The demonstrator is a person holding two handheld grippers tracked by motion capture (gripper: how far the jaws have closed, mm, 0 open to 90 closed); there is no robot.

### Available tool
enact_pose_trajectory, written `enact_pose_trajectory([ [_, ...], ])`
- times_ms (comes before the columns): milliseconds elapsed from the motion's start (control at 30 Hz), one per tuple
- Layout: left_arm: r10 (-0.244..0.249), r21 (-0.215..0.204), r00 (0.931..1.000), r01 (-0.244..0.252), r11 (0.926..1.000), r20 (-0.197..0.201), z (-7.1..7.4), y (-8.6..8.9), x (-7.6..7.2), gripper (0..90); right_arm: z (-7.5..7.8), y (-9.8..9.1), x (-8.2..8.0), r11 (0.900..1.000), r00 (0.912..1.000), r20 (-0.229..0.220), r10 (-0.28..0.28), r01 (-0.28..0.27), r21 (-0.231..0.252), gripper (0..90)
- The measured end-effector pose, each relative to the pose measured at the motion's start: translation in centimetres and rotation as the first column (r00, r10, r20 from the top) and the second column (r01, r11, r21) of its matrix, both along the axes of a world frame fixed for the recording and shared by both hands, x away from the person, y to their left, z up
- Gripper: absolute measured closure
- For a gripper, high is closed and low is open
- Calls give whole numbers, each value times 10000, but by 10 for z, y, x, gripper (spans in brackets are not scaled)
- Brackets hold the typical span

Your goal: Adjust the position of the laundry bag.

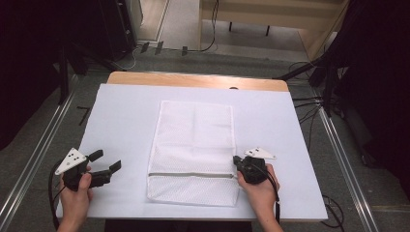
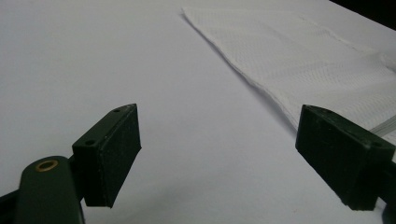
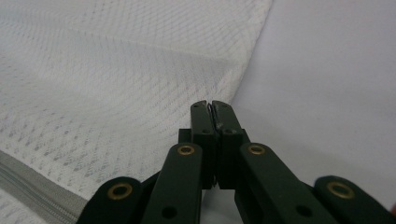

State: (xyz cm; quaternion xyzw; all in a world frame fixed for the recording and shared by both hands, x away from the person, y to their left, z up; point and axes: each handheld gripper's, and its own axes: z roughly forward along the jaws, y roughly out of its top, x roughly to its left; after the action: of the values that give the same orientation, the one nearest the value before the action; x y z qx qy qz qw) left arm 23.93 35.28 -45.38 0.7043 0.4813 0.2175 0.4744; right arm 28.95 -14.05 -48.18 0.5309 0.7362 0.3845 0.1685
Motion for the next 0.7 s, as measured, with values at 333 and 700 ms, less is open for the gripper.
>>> enact_pose_trajectory([
  [333, 25, 0, 10000, -25, 10000, 39, 0, 0, 0, 137, 11, -34, -19, 9962, 9993, 385, -34, 1, 865, 527],
  [700, -340, -51, 9994, 340, 9994, 25, 2, -8, -4, 137, 19, -42, -74, 9971, 9995, 299, 52, -74, 762, 459],
])
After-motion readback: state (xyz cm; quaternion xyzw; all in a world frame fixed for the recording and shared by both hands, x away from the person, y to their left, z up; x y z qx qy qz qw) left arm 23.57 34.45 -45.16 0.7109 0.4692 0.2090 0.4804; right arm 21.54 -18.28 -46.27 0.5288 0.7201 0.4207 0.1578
